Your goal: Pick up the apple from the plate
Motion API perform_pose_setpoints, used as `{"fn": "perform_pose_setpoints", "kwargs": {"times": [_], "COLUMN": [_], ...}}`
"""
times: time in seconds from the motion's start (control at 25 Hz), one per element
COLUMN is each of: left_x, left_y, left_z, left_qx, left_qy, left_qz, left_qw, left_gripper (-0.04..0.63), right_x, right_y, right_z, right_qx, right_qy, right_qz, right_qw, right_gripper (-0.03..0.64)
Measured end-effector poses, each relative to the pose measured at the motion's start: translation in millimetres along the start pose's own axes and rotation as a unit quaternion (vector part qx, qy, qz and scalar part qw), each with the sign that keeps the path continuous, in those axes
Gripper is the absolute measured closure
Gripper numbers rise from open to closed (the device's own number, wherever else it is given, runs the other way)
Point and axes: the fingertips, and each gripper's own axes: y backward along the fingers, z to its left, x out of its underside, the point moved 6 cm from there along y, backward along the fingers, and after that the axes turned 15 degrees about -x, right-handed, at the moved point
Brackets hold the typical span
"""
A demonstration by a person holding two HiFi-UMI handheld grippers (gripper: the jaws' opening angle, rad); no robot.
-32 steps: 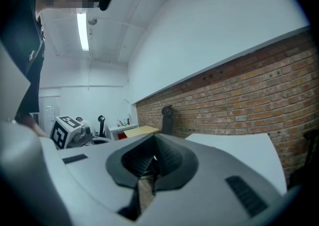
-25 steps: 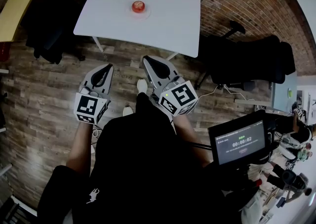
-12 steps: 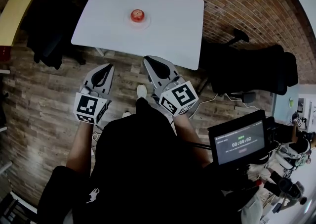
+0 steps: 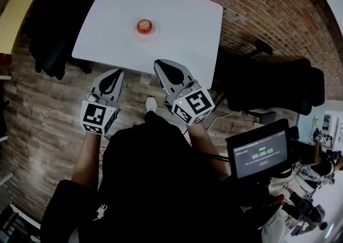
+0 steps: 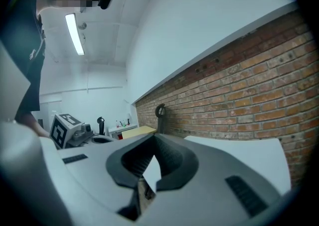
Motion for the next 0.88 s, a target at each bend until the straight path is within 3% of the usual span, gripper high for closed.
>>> {"fn": "perform_pose_setpoints", "kwargs": {"times": [0.32, 0.88], "left_x": [-12, -19], "left_y": [-71, -79], "left_z": [-22, -10], "left_qx": [0.002, -0.033], "left_qy": [-0.005, 0.0], "left_qz": [0.008, 0.006], "left_qw": [1.0, 0.9994], "left_gripper": [0.591, 0.591], "right_x": [-5, -12], "right_y": [9, -11], "right_z": [-75, -89], "right_qx": [-0.007, -0.043], "right_qy": [-0.004, -0.002], "right_qz": [0.0, 0.004], "right_qw": [1.0, 0.999], "right_gripper": [0.615, 0.614]}}
